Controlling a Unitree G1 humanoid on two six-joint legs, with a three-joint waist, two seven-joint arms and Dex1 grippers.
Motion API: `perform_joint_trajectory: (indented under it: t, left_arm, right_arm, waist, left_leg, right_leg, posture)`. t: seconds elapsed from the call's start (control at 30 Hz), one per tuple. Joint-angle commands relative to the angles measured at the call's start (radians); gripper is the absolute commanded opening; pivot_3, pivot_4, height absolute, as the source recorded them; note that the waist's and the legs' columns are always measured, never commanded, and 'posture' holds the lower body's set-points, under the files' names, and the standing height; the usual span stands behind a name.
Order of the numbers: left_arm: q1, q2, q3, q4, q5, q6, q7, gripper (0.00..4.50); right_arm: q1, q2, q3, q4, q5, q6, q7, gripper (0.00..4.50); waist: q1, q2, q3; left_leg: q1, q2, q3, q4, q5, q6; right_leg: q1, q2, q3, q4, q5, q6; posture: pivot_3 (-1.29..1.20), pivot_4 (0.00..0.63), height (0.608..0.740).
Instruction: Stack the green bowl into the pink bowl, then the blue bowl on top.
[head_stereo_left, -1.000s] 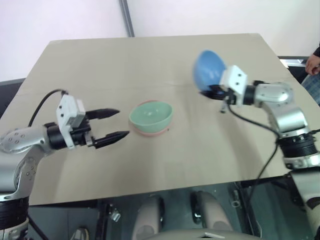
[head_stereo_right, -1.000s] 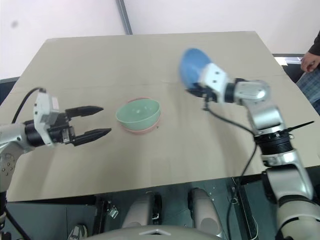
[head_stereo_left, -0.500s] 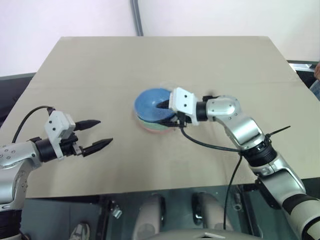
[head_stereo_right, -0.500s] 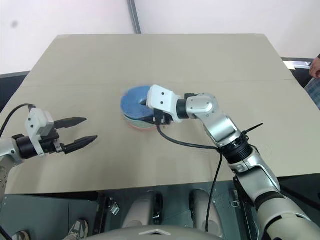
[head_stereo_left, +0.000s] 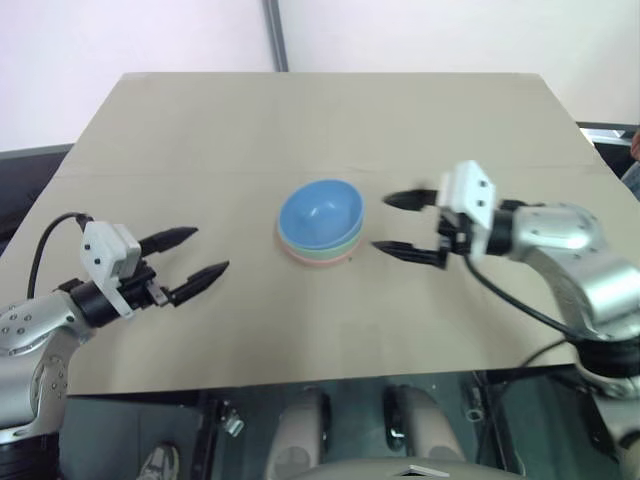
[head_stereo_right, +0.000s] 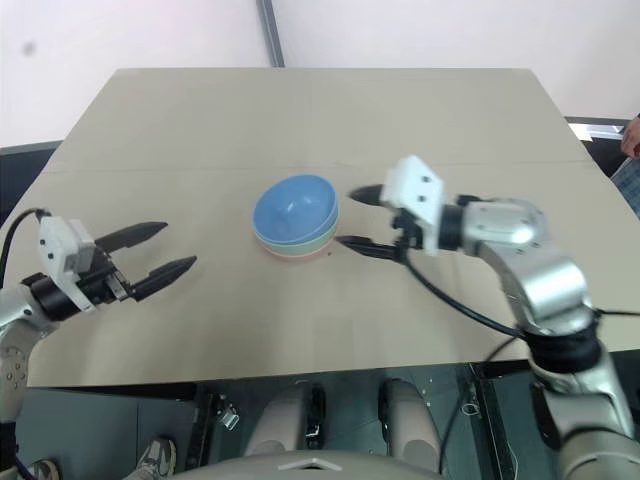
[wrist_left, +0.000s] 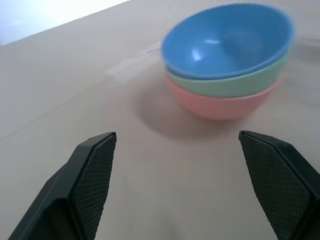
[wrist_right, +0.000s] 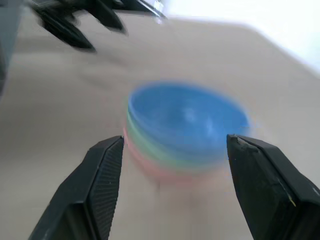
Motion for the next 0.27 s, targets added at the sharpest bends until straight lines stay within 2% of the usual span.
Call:
perform_joint_trajectory:
  t: [0.03,0.13,0.27]
  left_arm:
    - [0.020,0.002,0.023,-0.070,-0.046,0.026,0.001,4.15]
    - [0.031,0.011,0.016,-0.080,-0.060,0.049,-0.015,4.15]
    - [0.038,0.034,0.001,-0.076,-0.058,0.071,-0.047,4.15]
  right_arm:
    - [0.124,-0.126,-0.165,-0.062,0.022,0.014,0.015,3.57]
    - [0.222,-0.171,-0.245,-0.070,0.046,0.006,0.010,3.57]
    - [0.270,-0.179,-0.266,-0.066,0.062,-0.018,-0.008,3.57]
  waist:
    - [0.000,0.000,0.000]
    - [-0.009,0.000,0.000]
    - [-0.012,0.000,0.000]
  left_leg:
    - [0.001,-0.001,0.000,0.000,0.000,0.000]
    - [0.002,0.001,0.000,0.000,0.000,0.000]
    - [0.004,0.002,-0.001,0.000,0.000,0.000]
  right_leg:
    - [0.001,0.000,-0.001,0.000,-0.001,0.001]
    - [0.001,0.002,0.001,0.000,-0.003,0.004]
    - [0.001,0.008,0.002,0.003,-0.003,0.004]
  posture:
    - [0.00,0.150,0.740]
    - [0.00,0.150,0.740]
    - [0.00,0.150,0.740]
